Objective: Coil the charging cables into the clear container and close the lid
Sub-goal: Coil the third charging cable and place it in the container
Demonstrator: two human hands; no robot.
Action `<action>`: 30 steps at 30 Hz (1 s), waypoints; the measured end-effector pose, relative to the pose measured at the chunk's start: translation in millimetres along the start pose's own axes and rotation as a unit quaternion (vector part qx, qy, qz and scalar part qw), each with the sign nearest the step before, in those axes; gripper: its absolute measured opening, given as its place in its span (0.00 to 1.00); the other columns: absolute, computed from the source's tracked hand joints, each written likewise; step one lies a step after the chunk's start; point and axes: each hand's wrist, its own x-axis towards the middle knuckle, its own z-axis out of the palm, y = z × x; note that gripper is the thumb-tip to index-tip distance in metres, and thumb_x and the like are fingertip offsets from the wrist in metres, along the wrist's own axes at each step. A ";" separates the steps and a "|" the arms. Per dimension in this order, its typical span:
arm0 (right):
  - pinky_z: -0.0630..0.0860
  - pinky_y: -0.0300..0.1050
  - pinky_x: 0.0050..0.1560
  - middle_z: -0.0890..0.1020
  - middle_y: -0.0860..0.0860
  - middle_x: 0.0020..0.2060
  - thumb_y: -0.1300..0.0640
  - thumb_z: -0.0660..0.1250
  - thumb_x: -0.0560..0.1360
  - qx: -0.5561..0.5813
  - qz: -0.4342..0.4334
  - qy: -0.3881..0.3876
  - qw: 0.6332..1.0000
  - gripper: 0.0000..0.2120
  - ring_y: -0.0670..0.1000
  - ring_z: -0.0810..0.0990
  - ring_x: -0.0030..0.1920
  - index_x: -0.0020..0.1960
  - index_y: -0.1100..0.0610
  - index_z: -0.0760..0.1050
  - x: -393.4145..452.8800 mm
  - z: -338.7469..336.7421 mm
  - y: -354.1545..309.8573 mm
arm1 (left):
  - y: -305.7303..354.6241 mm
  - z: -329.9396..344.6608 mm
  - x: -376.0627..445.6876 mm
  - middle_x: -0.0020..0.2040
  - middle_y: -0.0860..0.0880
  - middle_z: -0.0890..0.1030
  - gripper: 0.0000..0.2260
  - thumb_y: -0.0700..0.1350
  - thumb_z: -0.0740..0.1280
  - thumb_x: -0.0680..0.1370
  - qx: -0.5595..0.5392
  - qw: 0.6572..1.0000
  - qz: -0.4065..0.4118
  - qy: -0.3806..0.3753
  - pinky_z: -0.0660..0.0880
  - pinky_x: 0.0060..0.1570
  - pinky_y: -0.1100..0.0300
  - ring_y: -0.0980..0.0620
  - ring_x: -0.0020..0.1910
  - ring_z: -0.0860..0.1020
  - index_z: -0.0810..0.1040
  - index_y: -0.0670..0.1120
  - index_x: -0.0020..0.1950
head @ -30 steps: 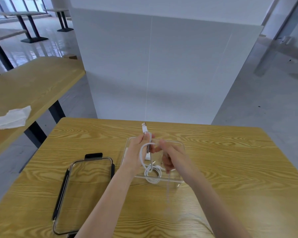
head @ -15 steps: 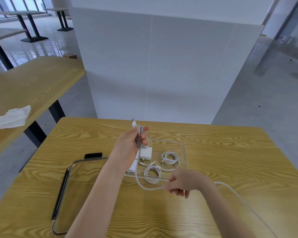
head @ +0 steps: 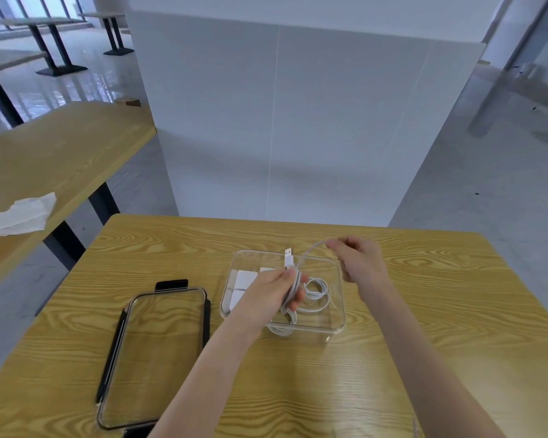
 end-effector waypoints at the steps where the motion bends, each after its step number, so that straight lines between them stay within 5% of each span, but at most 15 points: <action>1: 0.61 0.39 0.24 0.66 0.47 0.21 0.56 0.69 0.73 0.008 -0.011 -0.025 1.000 0.07 0.46 0.61 0.22 0.37 0.57 0.79 -6.5 0.7 -7.3 | -2.4 2.0 1.4 0.31 0.53 0.78 0.16 0.48 0.53 0.82 0.018 1.000 -0.012 0.005 0.72 0.40 0.68 0.59 0.29 0.73 0.79 0.43 0.51; 8: 0.60 0.32 0.22 0.69 0.49 0.23 0.60 0.62 0.78 -0.070 -0.087 -0.202 0.973 0.11 0.41 0.67 0.19 0.42 0.66 0.78 -45.3 12.0 -17.5 | -4.9 3.4 15.6 0.33 0.51 0.82 0.17 0.47 0.54 0.82 -0.046 0.993 -0.032 0.107 0.71 0.37 0.63 0.54 0.31 0.73 0.80 0.43 0.44; 11: 0.61 0.35 0.22 0.70 0.47 0.22 0.58 0.58 0.79 -0.067 -0.064 -0.260 0.961 0.13 0.44 0.64 0.20 0.43 0.63 0.77 -51.6 17.2 -5.5 | -6.5 -3.2 19.4 0.36 0.47 0.81 0.17 0.47 0.55 0.81 -0.105 0.985 -0.039 0.132 0.72 0.46 0.57 0.51 0.37 0.76 0.81 0.45 0.42; 14: 0.64 0.38 0.22 0.72 0.50 0.22 0.56 0.56 0.80 -0.052 -0.045 -0.304 0.950 0.15 0.46 0.67 0.20 0.39 0.58 0.74 -57.6 24.2 4.8 | -4.9 -7.7 18.8 0.41 0.48 0.85 0.16 0.46 0.55 0.81 -0.191 0.975 -0.028 0.108 0.73 0.42 0.58 0.51 0.31 0.76 0.80 0.43 0.43; 19: 0.65 0.40 0.22 0.71 0.51 0.21 0.57 0.55 0.81 0.035 -0.031 -0.293 0.955 0.15 0.49 0.67 0.20 0.37 0.57 0.71 -60.6 29.6 14.6 | -4.3 -11.7 16.8 0.36 0.48 0.83 0.18 0.45 0.53 0.82 -0.314 0.947 -0.039 0.052 0.75 0.34 0.62 0.52 0.35 0.77 0.79 0.37 0.46; 24: 0.65 0.41 0.22 0.72 0.51 0.22 0.57 0.56 0.81 -0.041 -0.068 -0.293 0.953 0.14 0.48 0.67 0.20 0.37 0.57 0.71 -58.6 31.2 25.5 | -3.9 -14.3 21.5 0.35 0.47 0.83 0.17 0.43 0.53 0.82 -0.360 0.930 -0.059 0.049 0.74 0.45 0.59 0.50 0.41 0.78 0.78 0.36 0.46; 30: 0.69 0.36 0.31 0.73 0.52 0.23 0.45 0.58 0.78 -0.058 -0.015 -0.370 0.927 0.23 0.48 0.70 0.23 0.33 0.59 0.73 -52.4 28.5 44.5 | 1.7 -18.6 21.1 0.28 0.50 0.69 0.17 0.45 0.50 0.82 -0.477 0.877 -0.049 -0.013 0.66 0.40 0.59 0.55 0.25 0.68 0.73 0.34 0.53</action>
